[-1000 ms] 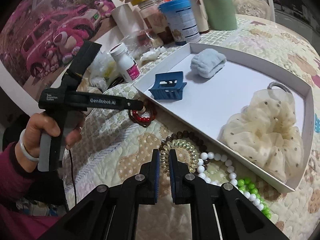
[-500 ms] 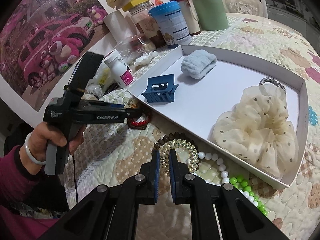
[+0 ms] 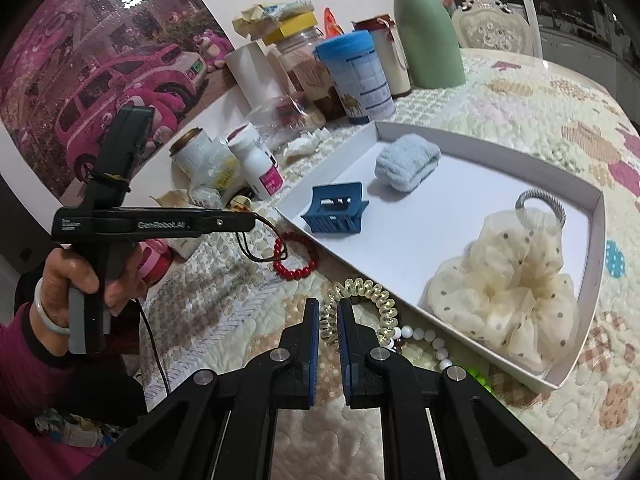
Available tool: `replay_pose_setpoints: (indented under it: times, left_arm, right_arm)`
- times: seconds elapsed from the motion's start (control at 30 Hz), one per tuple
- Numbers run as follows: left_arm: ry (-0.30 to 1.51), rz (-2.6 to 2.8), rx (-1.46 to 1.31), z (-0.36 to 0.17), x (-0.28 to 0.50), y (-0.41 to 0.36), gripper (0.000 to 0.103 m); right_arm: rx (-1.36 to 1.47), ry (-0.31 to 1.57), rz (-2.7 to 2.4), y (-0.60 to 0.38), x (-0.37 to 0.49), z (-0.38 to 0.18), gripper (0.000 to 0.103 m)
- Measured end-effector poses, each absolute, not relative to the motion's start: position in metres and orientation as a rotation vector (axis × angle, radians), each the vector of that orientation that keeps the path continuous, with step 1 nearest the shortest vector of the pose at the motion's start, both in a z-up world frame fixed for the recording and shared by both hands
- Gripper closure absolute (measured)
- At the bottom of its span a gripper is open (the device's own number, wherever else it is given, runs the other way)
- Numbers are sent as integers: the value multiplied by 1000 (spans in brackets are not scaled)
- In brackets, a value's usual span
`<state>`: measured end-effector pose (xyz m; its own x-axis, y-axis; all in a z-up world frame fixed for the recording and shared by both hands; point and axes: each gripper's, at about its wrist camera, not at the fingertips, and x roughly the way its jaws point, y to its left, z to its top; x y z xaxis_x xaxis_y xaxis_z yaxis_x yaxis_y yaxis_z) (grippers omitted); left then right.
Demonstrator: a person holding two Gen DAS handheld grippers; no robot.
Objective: Organize jewelry
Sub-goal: 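Grasp the gold coil hair tie with the right tool while the left tool grasps the charm hair tie, then carry the gold coil tie and charm hair tie over the white tray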
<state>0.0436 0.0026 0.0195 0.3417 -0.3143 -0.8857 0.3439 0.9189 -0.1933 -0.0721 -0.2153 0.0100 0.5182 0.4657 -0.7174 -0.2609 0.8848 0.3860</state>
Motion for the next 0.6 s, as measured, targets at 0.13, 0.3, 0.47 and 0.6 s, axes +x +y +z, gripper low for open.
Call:
replay_pose_setpoints:
  times: [0.13, 0.3, 0.47, 0.6]
  left_arm:
    - [1105, -431, 25, 38, 41, -2, 73]
    - [1068, -450, 15, 56, 41, -16, 73]
    - [1041, -473, 28, 65, 42, -38, 73]
    - [1037, -484, 44, 63, 49, -56, 73]
  right_arm:
    - [227, 905, 436, -218, -71, 23, 95]
    - [208, 871, 421, -224, -68, 39, 95]
    - [194, 846, 386, -234, -61, 51, 95]
    - [195, 836, 353, -247, -54, 56, 95]
